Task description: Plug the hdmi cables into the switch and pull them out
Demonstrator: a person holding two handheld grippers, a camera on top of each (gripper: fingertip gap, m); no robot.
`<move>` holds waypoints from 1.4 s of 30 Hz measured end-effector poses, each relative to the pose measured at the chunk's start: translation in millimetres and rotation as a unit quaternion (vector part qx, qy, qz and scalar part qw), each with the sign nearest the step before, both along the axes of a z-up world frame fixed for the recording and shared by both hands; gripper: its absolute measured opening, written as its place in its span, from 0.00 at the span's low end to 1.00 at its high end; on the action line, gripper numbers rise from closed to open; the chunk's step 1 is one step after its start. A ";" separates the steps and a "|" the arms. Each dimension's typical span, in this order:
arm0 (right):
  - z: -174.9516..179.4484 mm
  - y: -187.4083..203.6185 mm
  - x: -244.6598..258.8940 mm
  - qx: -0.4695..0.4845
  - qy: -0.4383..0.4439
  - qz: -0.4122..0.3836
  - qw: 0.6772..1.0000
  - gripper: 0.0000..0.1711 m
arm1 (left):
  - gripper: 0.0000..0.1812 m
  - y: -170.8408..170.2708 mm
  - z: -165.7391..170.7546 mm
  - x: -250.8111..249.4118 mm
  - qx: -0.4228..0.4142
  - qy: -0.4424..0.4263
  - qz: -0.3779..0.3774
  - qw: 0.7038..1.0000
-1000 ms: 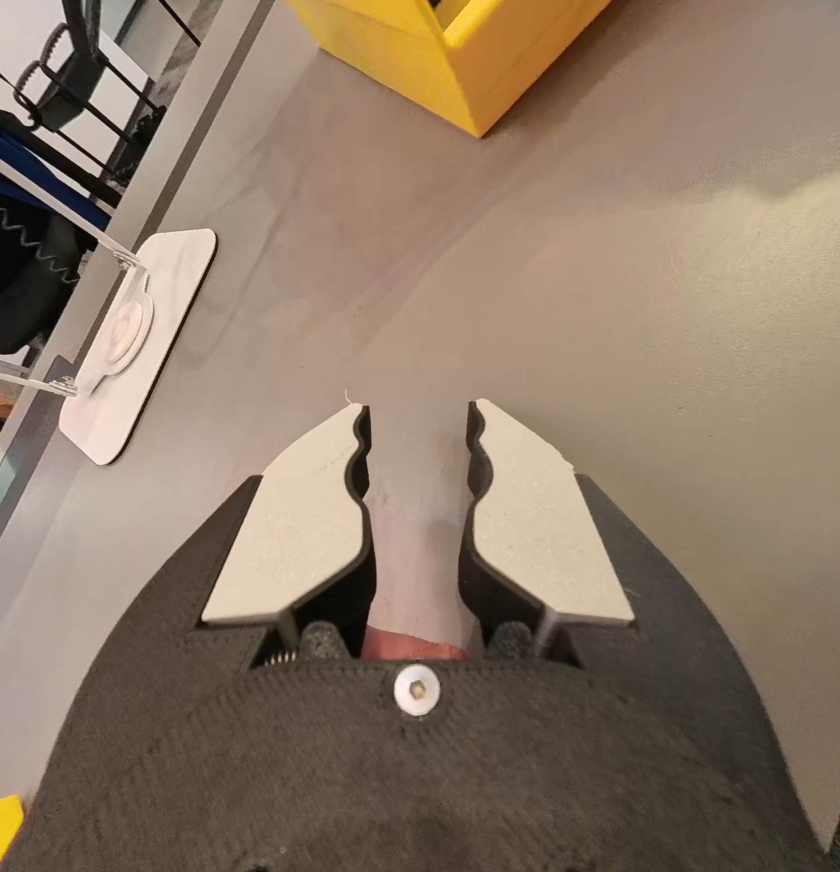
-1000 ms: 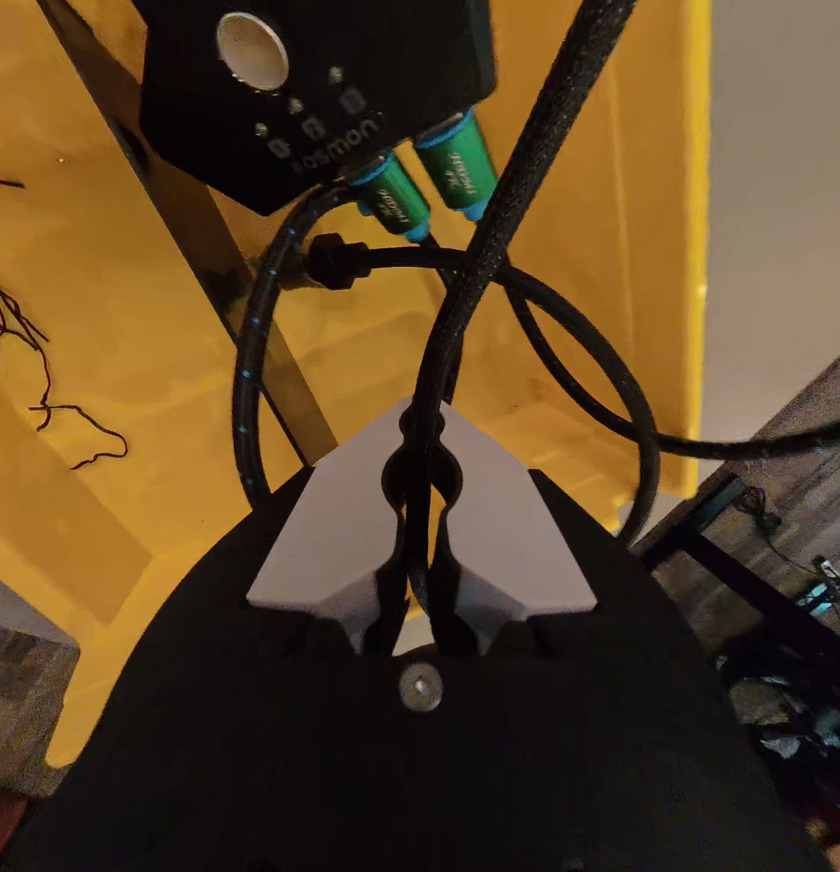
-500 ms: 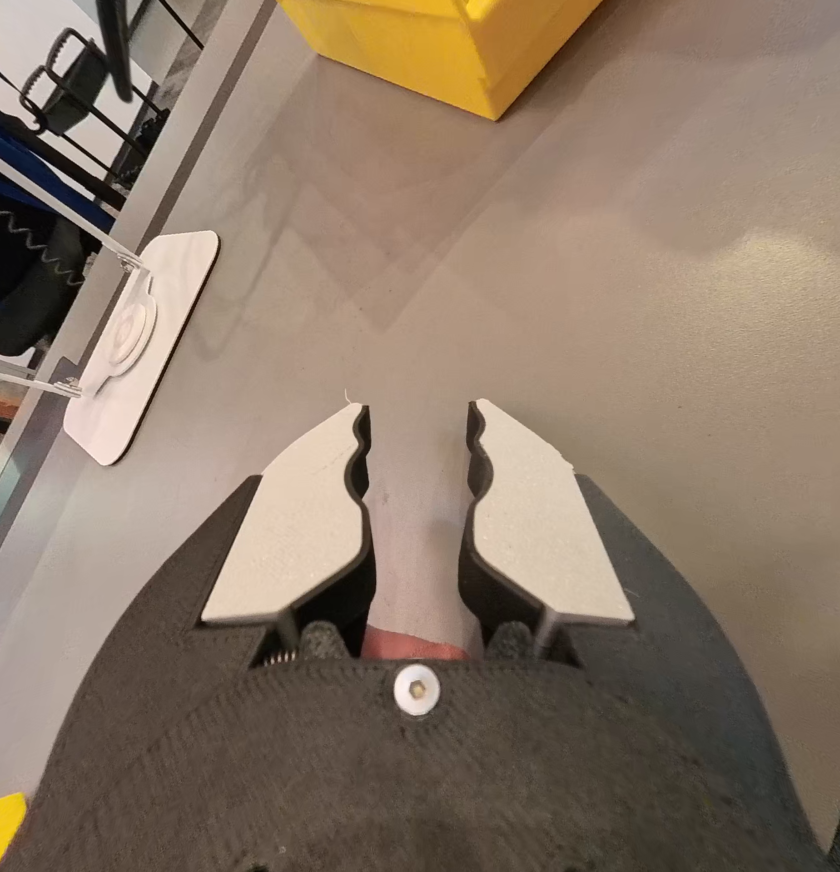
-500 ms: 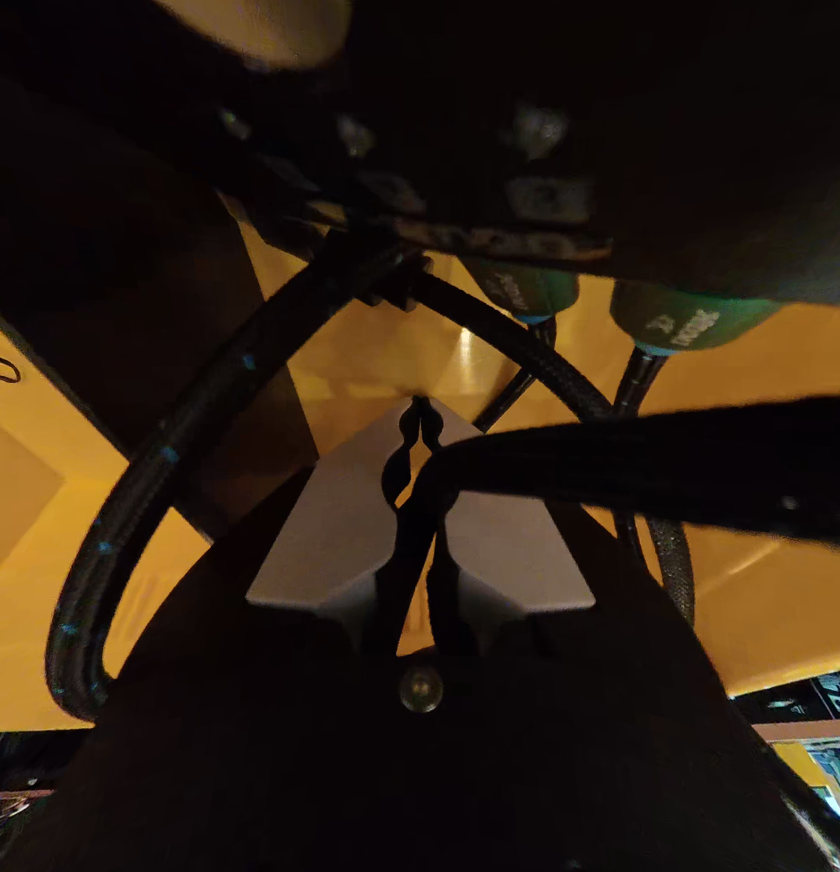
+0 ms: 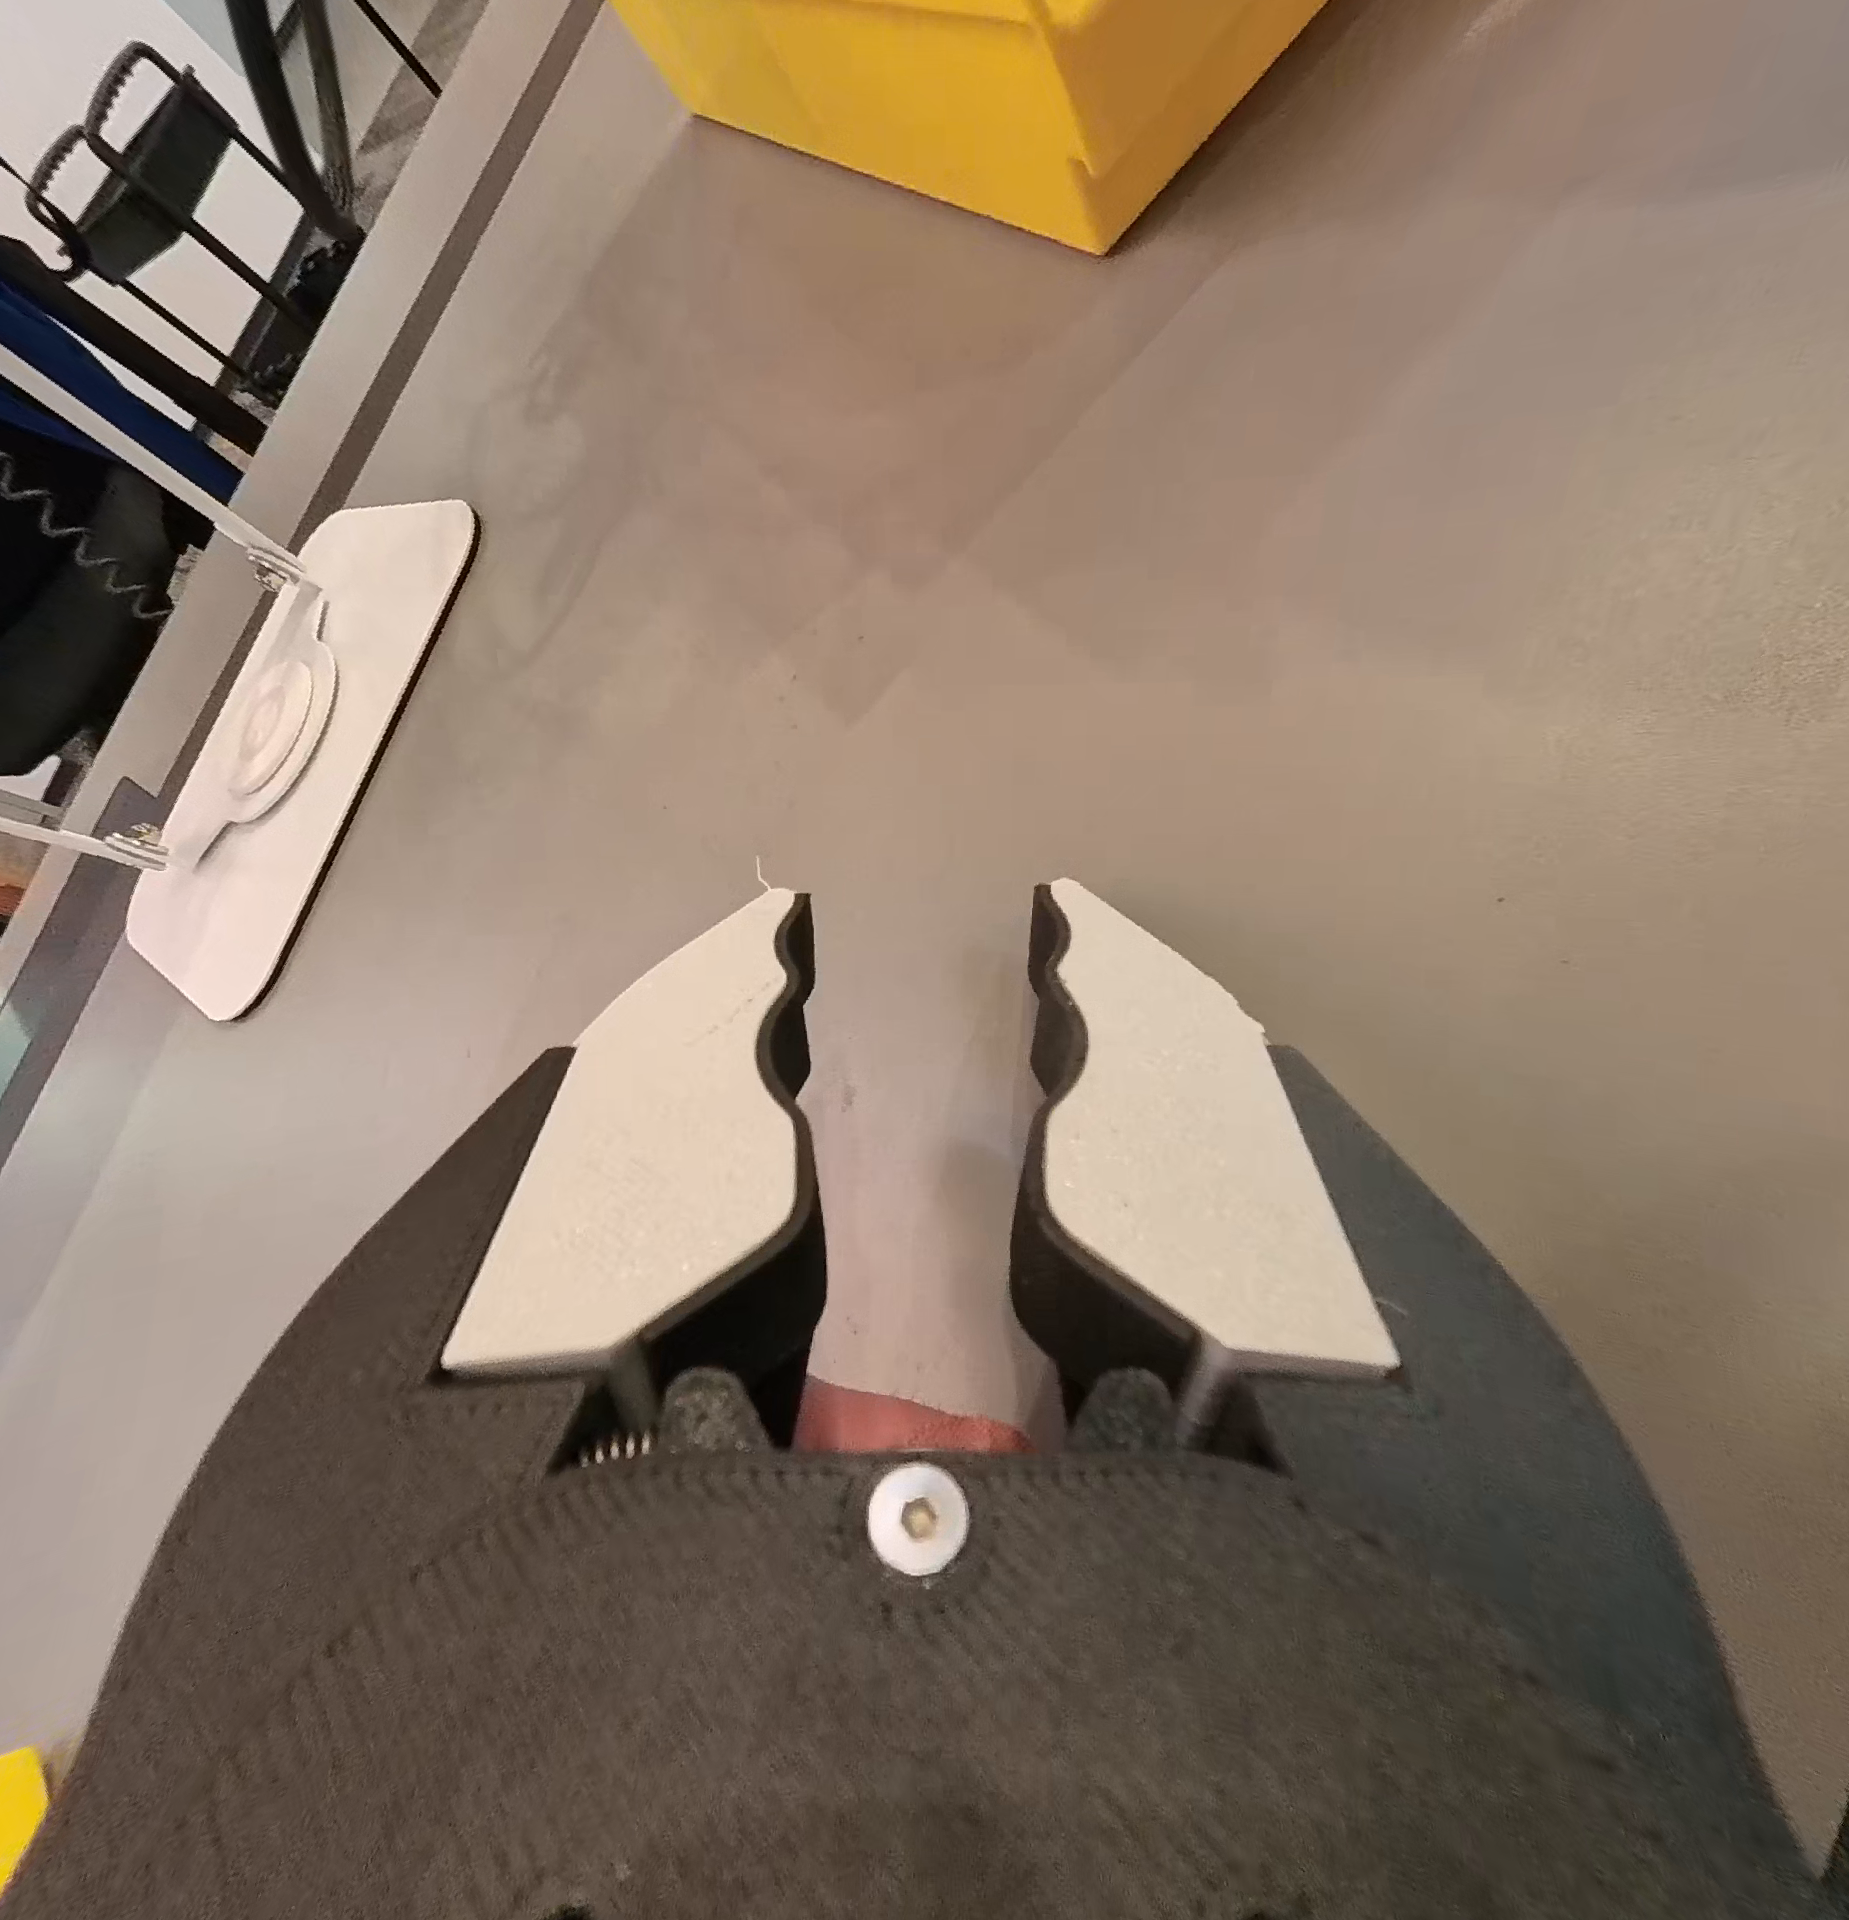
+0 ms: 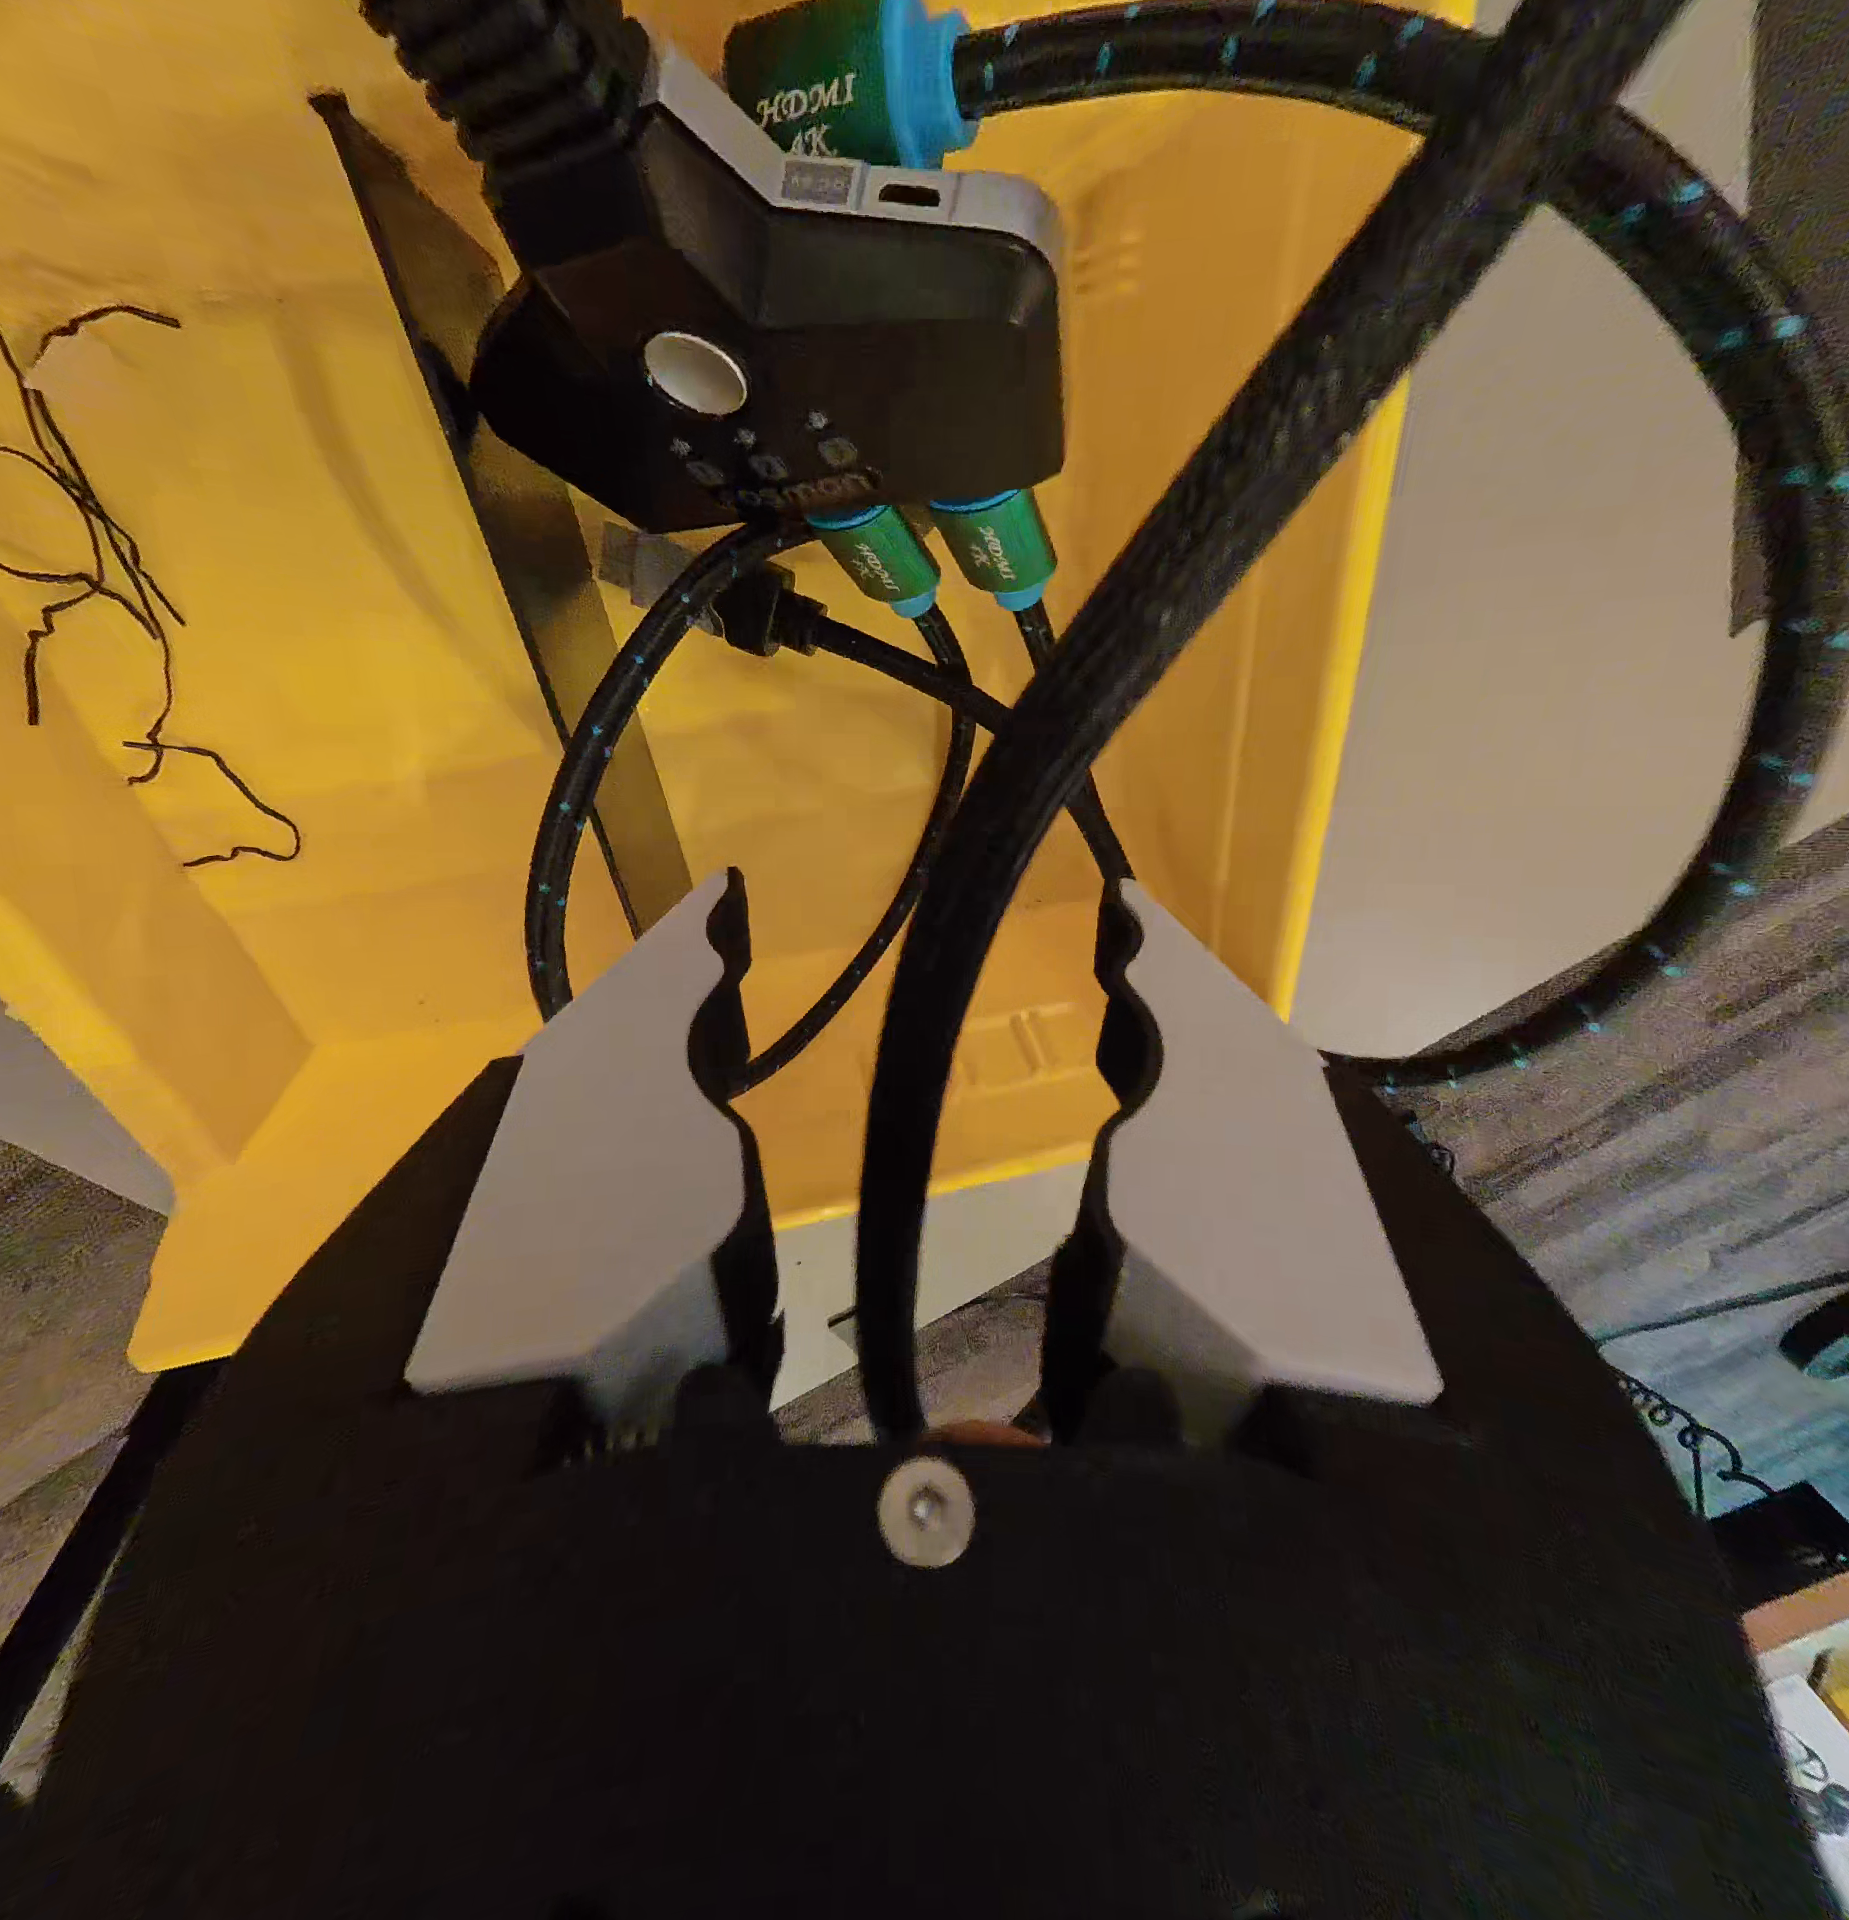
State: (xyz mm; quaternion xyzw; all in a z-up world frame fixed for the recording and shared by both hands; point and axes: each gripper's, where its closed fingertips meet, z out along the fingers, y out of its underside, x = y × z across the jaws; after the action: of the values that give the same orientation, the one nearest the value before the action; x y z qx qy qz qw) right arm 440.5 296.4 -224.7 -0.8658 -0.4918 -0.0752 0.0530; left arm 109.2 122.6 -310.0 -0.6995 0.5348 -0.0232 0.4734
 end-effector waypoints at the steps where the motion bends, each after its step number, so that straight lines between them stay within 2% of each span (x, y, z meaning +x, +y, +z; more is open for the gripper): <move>1: 8.3 0.2 -0.7 0.012 0.006 -0.002 1.000 0.39 | 0.22 -0.1 0.0 0.0 0.000 0.000 0.000 1.000; 8: 77.8 15.9 -23.7 0.142 0.056 0.004 0.988 0.33 | 0.21 -0.1 -0.1 0.1 -0.001 0.000 0.000 1.000; 11: 95.1 30.8 -35.1 0.197 0.021 0.026 0.980 0.29 | 0.21 -0.1 -0.3 0.1 -0.002 0.000 0.000 1.000; 16: 82.0 64.9 -33.6 0.224 -0.076 0.045 0.971 0.23 | 0.22 -0.2 0.0 0.0 0.002 0.000 0.000 1.000; 18: 66.4 76.5 -24.4 0.210 -0.094 0.040 0.972 0.07 | 0.22 -0.2 0.1 -0.1 0.003 0.000 0.000 1.000; 20: 55.3 84.2 -16.1 0.206 -0.105 0.044 0.972 0.00 | 0.22 -0.3 0.1 -0.1 0.003 0.001 0.000 1.000; 23: 48.4 85.0 -9.3 0.200 -0.099 0.042 0.974 0.00 | 0.22 -0.4 0.0 0.0 0.002 0.000 0.000 1.000; 26: 63.4 89.3 -22.1 0.225 -0.018 0.028 0.974 0.00 | 0.21 -0.5 -0.4 0.0 0.000 0.000 -0.001 1.000; 28: 83.6 100.0 -26.0 0.260 0.013 0.016 0.965 0.26 | 0.21 -0.6 -0.4 0.1 -0.001 0.000 -0.001 1.000; 29: 88.6 105.3 -27.9 0.266 0.022 0.017 0.964 0.28 | 0.21 -0.5 -0.5 0.1 -0.002 0.000 -0.001 1.000; 35: 62.7 135.4 -35.2 0.172 0.041 -0.027 0.984 0.34 | 0.22 0.0 -0.7 -0.5 -0.006 -0.002 0.002 1.000; 38: 53.3 143.2 -69.5 0.159 0.051 0.011 0.986 0.32 | 0.22 0.2 -0.7 -0.5 -0.006 -0.002 0.002 1.000; 42: 23.7 161.8 -87.5 0.130 -0.026 0.039 0.990 0.33 | 0.22 0.1 -1.3 -0.5 -0.011 -0.003 0.001 1.000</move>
State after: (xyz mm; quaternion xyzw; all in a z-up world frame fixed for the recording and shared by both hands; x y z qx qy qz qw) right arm 353.0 458.2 -201.0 -0.8294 -0.5125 -0.1593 0.1550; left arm 108.7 122.7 -311.3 -0.7054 0.5324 -0.0309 0.4669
